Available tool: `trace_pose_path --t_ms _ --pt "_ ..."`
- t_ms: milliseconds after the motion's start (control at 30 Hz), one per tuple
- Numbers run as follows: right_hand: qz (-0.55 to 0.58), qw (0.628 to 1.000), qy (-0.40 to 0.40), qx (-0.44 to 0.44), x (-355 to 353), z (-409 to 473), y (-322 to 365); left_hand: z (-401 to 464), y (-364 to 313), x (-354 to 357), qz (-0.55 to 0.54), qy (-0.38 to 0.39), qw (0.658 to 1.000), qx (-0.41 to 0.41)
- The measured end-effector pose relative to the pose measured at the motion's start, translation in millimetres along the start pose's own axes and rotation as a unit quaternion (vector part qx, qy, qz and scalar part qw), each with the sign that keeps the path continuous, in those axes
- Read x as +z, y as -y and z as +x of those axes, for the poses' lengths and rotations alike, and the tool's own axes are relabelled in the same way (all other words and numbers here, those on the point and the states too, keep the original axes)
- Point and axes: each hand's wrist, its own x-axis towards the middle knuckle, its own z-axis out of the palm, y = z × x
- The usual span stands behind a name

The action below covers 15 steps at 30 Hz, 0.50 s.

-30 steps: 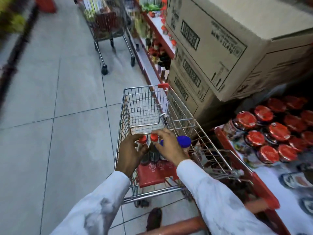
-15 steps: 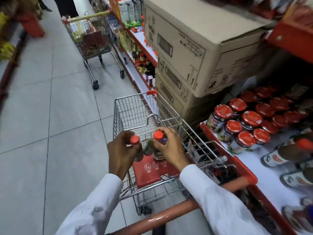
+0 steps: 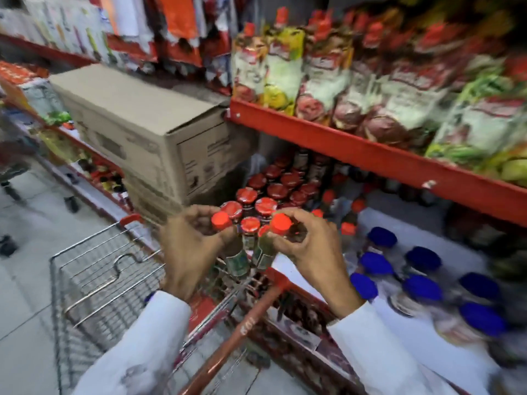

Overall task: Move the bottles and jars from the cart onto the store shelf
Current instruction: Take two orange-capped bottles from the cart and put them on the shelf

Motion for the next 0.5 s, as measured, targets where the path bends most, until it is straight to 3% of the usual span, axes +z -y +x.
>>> trace_pose_path --t_ms 233,500 --pt "-0.082 0.983 -0.114 0.117 -58.2 -7.7 -50.8 13.9 6.3 101.9 0.032 0.114 0.993 0.005" --pt "-0.111 0.961 -0.129 0.216 -43.9 -7.9 -94.4 17.0 33.1 161.6 0.108 0.239 0.965 0.007"
